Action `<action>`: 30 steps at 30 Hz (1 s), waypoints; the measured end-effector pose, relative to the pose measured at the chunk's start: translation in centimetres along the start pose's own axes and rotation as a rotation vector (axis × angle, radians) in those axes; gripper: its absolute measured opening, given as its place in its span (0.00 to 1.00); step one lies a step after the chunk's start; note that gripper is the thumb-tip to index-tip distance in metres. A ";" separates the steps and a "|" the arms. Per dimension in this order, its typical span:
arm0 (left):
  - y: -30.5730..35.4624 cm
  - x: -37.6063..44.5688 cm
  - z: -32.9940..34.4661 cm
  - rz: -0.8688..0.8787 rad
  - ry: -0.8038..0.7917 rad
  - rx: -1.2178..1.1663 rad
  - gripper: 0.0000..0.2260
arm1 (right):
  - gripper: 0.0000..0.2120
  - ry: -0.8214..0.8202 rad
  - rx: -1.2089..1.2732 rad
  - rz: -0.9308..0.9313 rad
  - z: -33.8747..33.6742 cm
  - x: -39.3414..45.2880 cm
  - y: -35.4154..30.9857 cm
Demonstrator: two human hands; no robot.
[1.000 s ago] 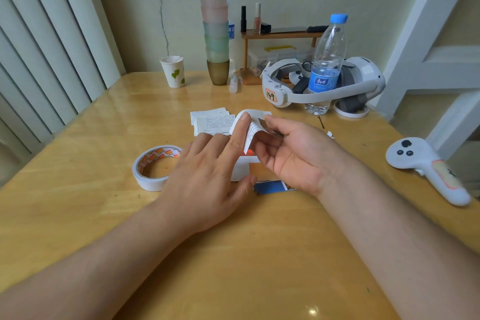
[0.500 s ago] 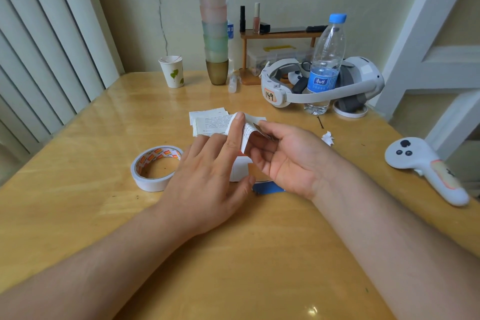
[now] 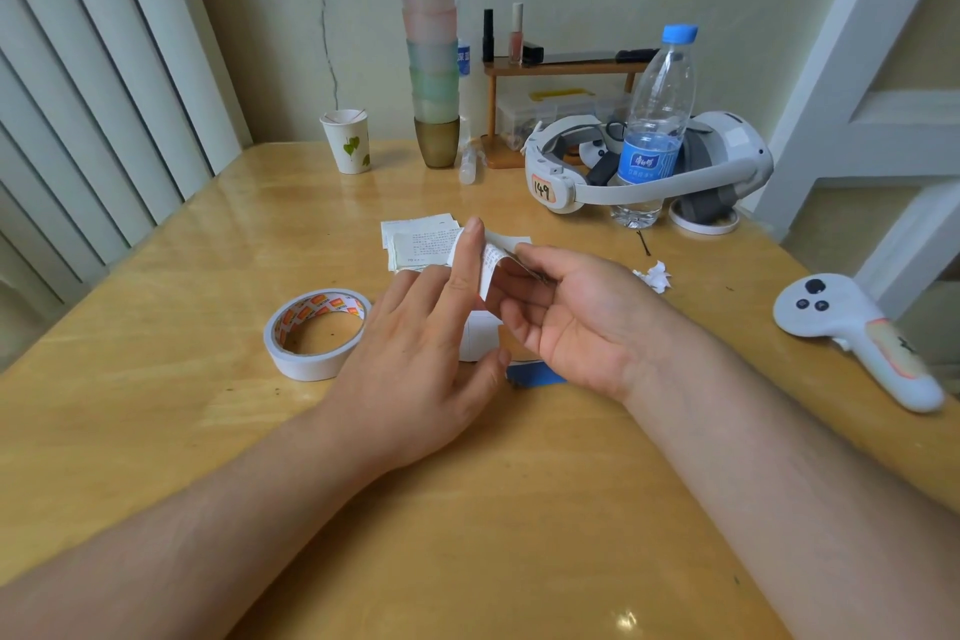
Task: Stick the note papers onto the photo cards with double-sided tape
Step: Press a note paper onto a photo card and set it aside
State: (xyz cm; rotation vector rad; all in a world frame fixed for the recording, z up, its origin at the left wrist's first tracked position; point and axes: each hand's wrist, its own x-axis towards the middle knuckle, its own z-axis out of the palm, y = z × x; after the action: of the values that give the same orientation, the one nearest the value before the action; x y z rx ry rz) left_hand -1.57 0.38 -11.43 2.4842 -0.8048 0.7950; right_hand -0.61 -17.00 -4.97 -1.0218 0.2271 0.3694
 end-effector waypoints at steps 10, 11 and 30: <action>-0.8 0.4 -1.0 -0.261 -0.035 -0.248 0.49 | 0.11 0.068 -0.040 -0.086 -0.6 0.6 -0.1; -0.9 0.6 -1.3 -0.354 -0.054 -0.390 0.49 | 0.11 0.067 -0.055 -0.110 -0.6 0.5 -0.3; 0.0 2.3 -2.1 -0.912 0.126 -1.318 0.09 | 0.08 0.063 -0.623 -0.420 -1.1 0.4 -0.1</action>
State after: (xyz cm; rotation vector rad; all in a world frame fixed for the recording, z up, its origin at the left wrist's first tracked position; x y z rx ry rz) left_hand -0.81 0.60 -8.44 1.2856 0.0145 -0.0123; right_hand -0.17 -17.89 -5.58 -1.6578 -0.0593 0.0143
